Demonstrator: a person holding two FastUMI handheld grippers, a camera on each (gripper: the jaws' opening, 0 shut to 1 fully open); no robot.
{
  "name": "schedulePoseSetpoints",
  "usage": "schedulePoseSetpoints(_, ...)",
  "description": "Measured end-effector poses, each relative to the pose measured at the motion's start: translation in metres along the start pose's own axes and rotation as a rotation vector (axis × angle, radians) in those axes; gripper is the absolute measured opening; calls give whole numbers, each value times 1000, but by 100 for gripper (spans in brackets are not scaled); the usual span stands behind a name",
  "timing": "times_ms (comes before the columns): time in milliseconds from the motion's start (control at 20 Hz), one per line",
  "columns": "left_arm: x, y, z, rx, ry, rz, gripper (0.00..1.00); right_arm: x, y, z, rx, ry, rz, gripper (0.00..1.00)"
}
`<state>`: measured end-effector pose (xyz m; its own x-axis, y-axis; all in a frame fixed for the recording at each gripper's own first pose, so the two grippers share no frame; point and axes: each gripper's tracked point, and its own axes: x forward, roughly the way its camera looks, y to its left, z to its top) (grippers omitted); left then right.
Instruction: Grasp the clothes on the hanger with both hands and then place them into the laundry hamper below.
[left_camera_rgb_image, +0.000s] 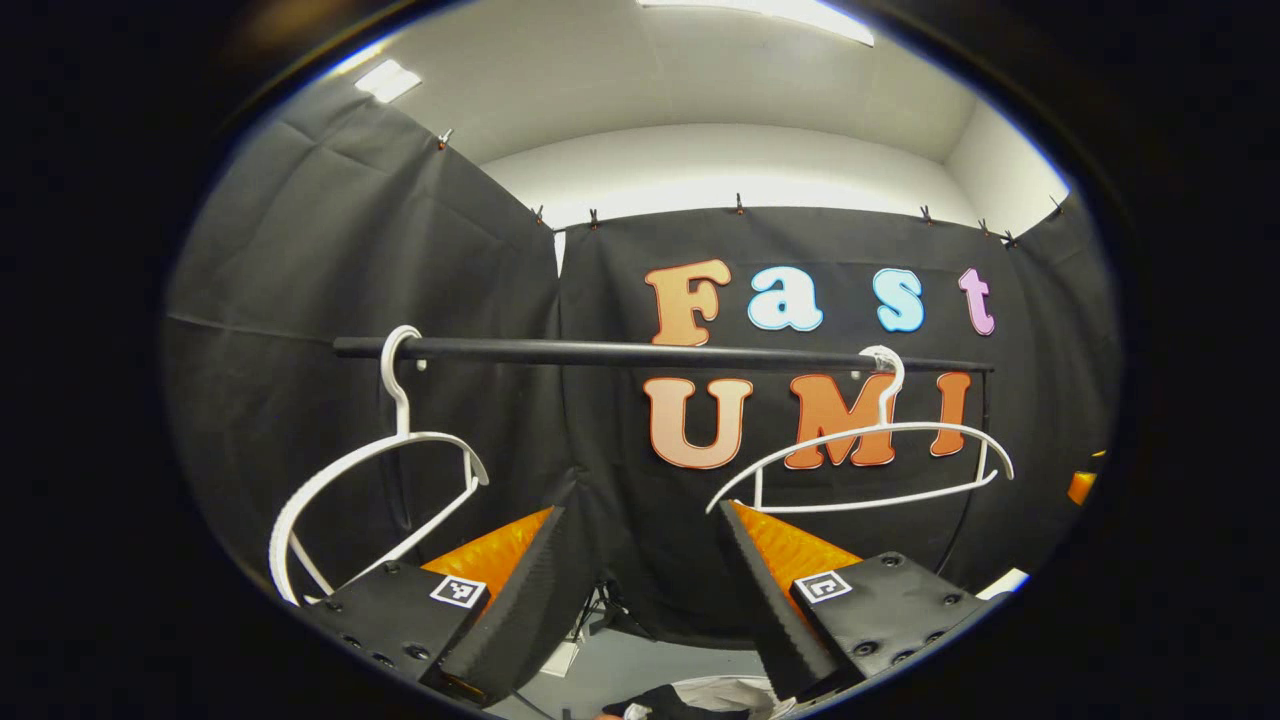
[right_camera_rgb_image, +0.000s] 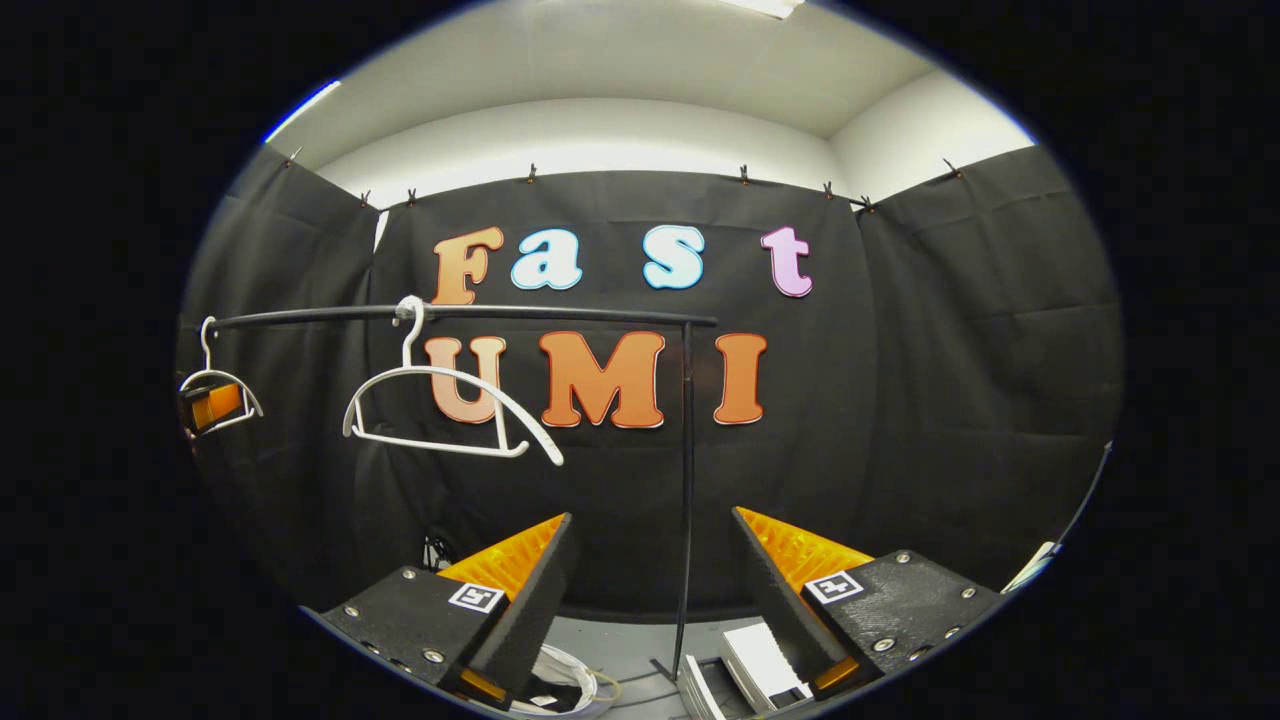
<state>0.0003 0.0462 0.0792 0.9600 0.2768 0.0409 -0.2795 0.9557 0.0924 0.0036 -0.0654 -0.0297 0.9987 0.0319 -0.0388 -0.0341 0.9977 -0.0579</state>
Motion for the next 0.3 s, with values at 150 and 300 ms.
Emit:
schedulePoseSetpoints(150, -1, 11, -3, -2, 6, -16, 96, -5, 13, 2, 11, -9, -8, 93)
schedulePoseSetpoints(300, 0, 15, -6, -12, 5, -43, 95, -11, 22, 0, 1, -14, -26, 94)
